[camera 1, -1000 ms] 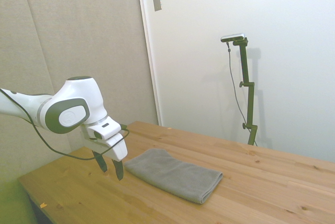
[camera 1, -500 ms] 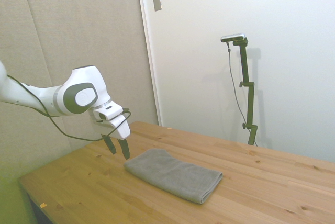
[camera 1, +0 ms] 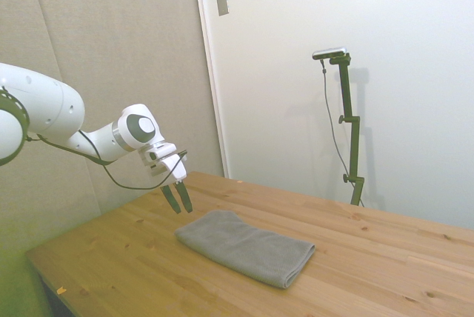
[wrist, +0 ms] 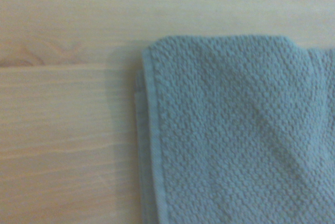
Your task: Fold the towel
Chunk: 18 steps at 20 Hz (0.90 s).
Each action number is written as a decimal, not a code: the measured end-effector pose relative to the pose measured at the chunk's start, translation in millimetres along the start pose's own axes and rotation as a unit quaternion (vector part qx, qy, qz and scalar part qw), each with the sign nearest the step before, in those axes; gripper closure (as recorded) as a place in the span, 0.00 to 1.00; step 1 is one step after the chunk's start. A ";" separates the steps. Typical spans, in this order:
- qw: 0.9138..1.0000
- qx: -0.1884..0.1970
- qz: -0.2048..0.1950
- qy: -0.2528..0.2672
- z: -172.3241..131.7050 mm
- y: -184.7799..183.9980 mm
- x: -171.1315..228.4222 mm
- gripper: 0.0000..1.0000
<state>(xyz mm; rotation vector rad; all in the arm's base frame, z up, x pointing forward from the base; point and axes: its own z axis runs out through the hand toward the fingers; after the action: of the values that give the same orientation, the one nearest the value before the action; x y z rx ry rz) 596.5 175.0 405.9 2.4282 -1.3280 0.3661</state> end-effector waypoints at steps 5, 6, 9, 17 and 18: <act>1.000 -0.010 -0.009 0.013 19.6 -26.0 -16.7 0.00; 1.000 -0.012 -0.010 0.016 22.1 -28.5 -18.9 0.00; 0.999 -0.018 -0.014 0.025 28.9 -31.4 -20.9 0.00; 0.998 -0.037 -0.014 0.042 53.8 -34.3 -11.5 0.00; 0.998 -0.039 -0.013 0.045 55.7 -33.5 -8.1 1.00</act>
<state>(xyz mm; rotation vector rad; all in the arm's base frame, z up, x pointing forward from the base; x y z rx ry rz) 623.8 174.6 346.3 2.3347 -1.2487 0.4040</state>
